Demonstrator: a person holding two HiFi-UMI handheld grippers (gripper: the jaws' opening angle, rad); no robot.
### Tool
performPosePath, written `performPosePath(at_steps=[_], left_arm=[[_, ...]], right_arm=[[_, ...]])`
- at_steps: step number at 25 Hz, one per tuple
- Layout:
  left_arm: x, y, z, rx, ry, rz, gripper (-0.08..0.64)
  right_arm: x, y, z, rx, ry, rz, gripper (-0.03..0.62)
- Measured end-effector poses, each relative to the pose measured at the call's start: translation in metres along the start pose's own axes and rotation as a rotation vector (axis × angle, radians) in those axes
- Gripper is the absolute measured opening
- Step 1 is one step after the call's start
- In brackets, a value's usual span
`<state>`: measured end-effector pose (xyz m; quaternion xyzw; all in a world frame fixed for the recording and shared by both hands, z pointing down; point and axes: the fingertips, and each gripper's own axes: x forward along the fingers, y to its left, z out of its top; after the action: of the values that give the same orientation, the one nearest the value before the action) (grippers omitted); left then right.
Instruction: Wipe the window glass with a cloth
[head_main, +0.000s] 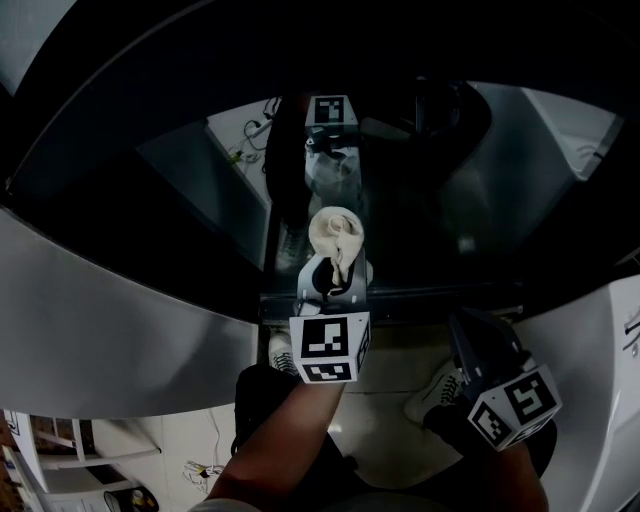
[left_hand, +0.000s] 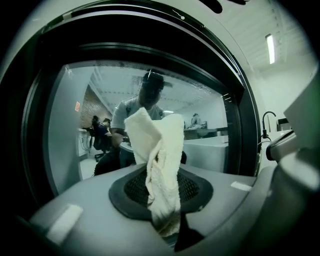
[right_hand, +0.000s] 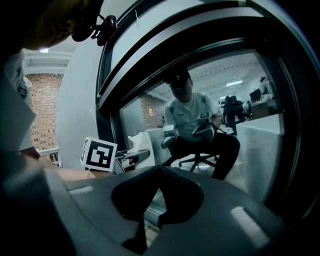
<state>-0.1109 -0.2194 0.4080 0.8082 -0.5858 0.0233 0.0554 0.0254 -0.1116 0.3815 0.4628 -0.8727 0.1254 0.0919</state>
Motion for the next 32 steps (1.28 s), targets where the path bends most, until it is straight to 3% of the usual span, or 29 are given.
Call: performPosePath(at_steps=[11, 26, 32], left_arm=[[-0.005, -0.016, 0.008, 0.023, 0.008, -0.098, 0.104], [0.001, -0.015, 0.009, 0.019, 0.040, -0.132, 0.104], [-0.006, -0.019, 0.008, 0.098, 0.091, -0.152, 0.103]], right_arm=[[-0.002, 0.021, 0.012, -0.013, 0.000, -0.031, 0.002], [-0.005, 0.020, 0.014, -0.018, 0.000, -0.045, 0.002], [-0.014, 0.025, 0.020, -0.021, -0.013, -0.042, 0.002]])
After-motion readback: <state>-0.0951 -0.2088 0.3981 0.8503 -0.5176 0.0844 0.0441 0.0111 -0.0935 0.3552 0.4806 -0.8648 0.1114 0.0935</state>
